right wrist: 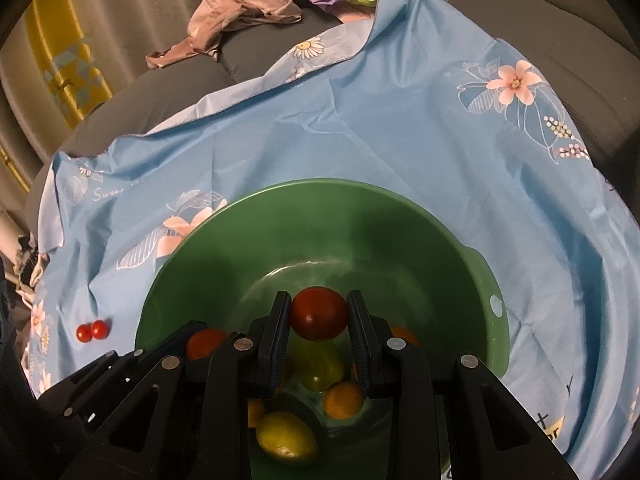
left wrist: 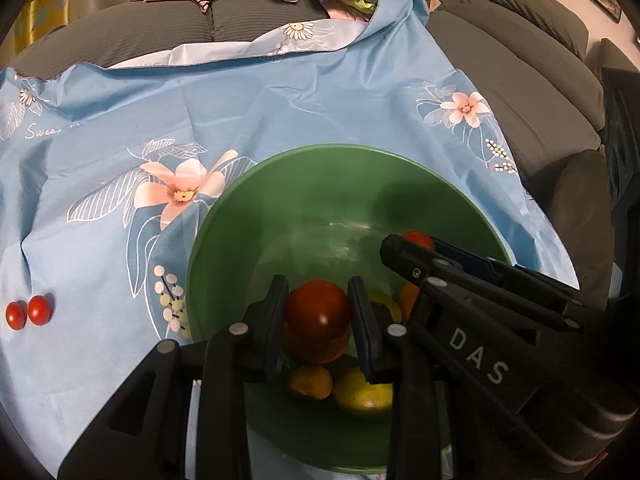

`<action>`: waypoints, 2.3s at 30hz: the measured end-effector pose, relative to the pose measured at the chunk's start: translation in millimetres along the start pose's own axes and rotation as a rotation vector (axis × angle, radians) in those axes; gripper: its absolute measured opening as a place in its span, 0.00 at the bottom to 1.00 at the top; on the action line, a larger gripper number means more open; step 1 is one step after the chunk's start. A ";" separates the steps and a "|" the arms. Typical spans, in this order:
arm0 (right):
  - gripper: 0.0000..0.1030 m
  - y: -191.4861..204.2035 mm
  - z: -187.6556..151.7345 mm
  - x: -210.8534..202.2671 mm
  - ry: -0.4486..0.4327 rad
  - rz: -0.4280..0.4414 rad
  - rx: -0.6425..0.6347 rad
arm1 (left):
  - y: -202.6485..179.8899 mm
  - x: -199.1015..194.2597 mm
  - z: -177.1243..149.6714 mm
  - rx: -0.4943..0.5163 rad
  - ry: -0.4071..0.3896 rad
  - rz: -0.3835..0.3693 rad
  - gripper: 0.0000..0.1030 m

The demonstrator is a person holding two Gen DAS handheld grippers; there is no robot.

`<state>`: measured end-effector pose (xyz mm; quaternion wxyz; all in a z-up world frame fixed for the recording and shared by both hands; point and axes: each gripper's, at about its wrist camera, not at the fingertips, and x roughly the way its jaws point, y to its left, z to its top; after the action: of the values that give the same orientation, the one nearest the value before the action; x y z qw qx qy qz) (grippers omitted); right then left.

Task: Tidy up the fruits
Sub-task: 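Lower both tomatoes into the bowl and open both tools, then move both tools toward the last two cherry tomatoes on the cloth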

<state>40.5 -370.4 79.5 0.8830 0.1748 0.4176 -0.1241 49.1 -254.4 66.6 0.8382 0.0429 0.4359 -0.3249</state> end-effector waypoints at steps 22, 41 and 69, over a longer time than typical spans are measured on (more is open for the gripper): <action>0.47 -2.1 1.8 -16.4 -0.078 0.018 0.004 | 1.1 -22.4 2.9 -0.021 -0.032 0.010 0.58; 0.56 -5.1 3.6 -25.9 -0.105 0.051 0.029 | 68.7 -95.2 -8.3 -0.176 -0.167 0.232 0.80; 0.56 186.6 -27.4 12.5 0.152 0.429 -0.318 | 247.6 -133.8 -81.5 -0.754 -0.205 0.267 0.78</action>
<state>97.3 -190.6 91.8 0.8716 0.1272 0.4503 0.1463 81.4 36.8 65.5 0.8691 -0.2436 0.4292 -0.0334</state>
